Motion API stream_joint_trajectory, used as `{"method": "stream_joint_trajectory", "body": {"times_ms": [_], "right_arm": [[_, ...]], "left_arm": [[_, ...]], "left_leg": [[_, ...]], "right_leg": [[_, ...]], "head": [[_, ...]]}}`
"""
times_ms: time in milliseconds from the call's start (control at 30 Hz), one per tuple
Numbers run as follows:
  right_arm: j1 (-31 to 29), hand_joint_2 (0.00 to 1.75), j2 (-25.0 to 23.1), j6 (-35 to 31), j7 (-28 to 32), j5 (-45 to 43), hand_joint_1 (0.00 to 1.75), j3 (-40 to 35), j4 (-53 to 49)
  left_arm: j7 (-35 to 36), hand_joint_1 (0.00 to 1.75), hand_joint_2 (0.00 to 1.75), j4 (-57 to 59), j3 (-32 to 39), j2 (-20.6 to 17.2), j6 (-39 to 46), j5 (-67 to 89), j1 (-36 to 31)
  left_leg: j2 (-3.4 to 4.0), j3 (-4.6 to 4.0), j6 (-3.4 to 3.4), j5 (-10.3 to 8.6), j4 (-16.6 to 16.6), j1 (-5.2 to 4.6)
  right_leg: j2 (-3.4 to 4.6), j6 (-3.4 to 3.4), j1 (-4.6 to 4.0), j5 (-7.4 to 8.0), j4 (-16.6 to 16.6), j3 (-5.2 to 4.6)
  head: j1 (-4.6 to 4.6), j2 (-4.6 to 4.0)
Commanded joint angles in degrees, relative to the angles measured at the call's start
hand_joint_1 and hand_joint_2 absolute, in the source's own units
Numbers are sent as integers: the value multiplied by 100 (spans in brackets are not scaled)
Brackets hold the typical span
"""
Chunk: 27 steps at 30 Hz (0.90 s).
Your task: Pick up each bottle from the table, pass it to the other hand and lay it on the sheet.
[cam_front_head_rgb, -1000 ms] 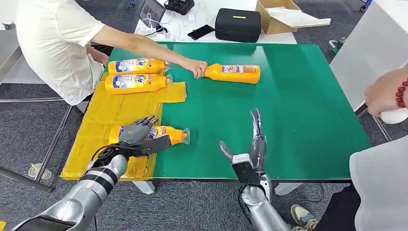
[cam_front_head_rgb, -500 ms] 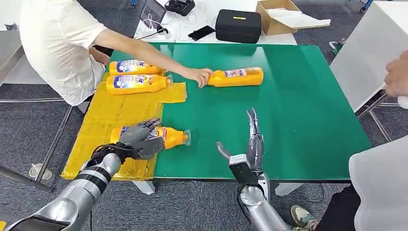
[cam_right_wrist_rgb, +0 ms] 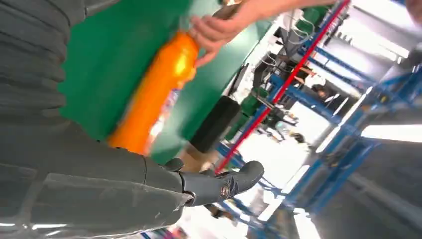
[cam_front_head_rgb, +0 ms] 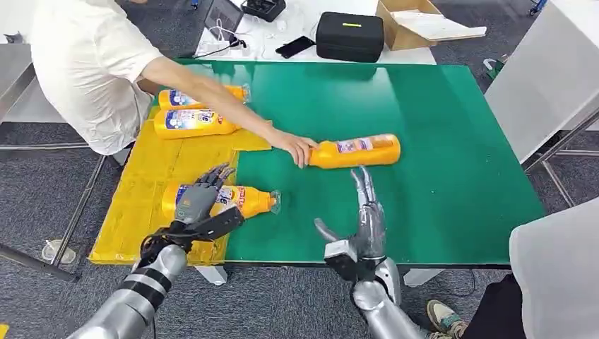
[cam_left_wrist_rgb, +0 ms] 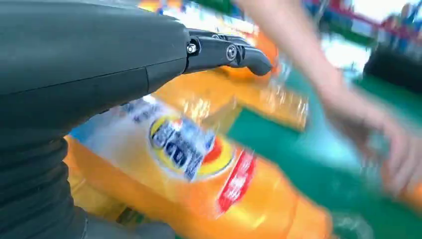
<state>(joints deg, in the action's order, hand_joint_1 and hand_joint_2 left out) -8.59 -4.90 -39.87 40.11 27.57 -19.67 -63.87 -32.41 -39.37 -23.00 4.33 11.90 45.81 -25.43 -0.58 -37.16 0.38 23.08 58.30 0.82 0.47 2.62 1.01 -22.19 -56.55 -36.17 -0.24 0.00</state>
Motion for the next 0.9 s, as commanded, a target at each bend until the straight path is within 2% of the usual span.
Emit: {"method": "stream_joint_trajectory", "body": {"times_ms": [33,167,267,367,500,600,667,700,900], "right_arm": [[150,175,-7,-13,-11,294,0,485,-158],[150,175,-7,-13,-11,294,0,485,-158],[417,175,-89,-13,-11,1661,0,953,-555],[719,175,-11,-13,-11,2688,0,1438,-804],[660,175,178,-13,-11,2954,0,1728,-689],[417,175,638,-13,-525,2884,0,1688,-207],[334,175,1014,-13,-1050,2884,0,1502,140],[280,175,1131,8,-1122,2806,0,1475,329],[271,175,1124,-13,-1083,2764,0,1462,360]], "left_arm": [[63,0,175,-761,-673,-23,150,-83,263],[63,0,175,-761,-673,-23,150,-83,263],[-121,0,175,-1582,-724,59,223,-866,763],[67,0,175,-2492,-756,403,965,-1434,1406],[317,0,175,-3118,-968,419,1027,-1857,1705],[394,0,175,-3452,-1136,275,974,-1981,1914],[410,0,175,-3654,-1125,345,703,-2496,2153],[441,0,175,-3702,-1182,360,596,-2652,2227],[445,0,175,-3690,-1197,359,602,-2668,2213]], "left_leg": [[1,6,3,6,1,0],[3,6,2,5,0,0],[3,17,2,10,1,2],[-5,12,3,10,-2,0],[-12,21,9,23,5,-3],[-1,14,13,25,2,-5],[0,5,14,21,-3,-13],[2,19,16,27,-2,-12],[-1,17,16,27,-2,-15]], "right_leg": [[-5,-7,-3,-6,0,8],[-3,-8,-2,-4,0,6],[-6,-12,-5,-10,0,16],[-12,-6,-2,-11,4,14],[-21,-6,-1,-26,0,29],[-8,5,2,-23,5,22],[-4,8,12,-16,9,10],[-5,4,10,-20,12,26],[-7,5,13,-22,10,24]], "head": [[2,0],[2,0],[0,0],[0,0],[0,0],[0,0],[0,0],[0,0],[2,0]]}}
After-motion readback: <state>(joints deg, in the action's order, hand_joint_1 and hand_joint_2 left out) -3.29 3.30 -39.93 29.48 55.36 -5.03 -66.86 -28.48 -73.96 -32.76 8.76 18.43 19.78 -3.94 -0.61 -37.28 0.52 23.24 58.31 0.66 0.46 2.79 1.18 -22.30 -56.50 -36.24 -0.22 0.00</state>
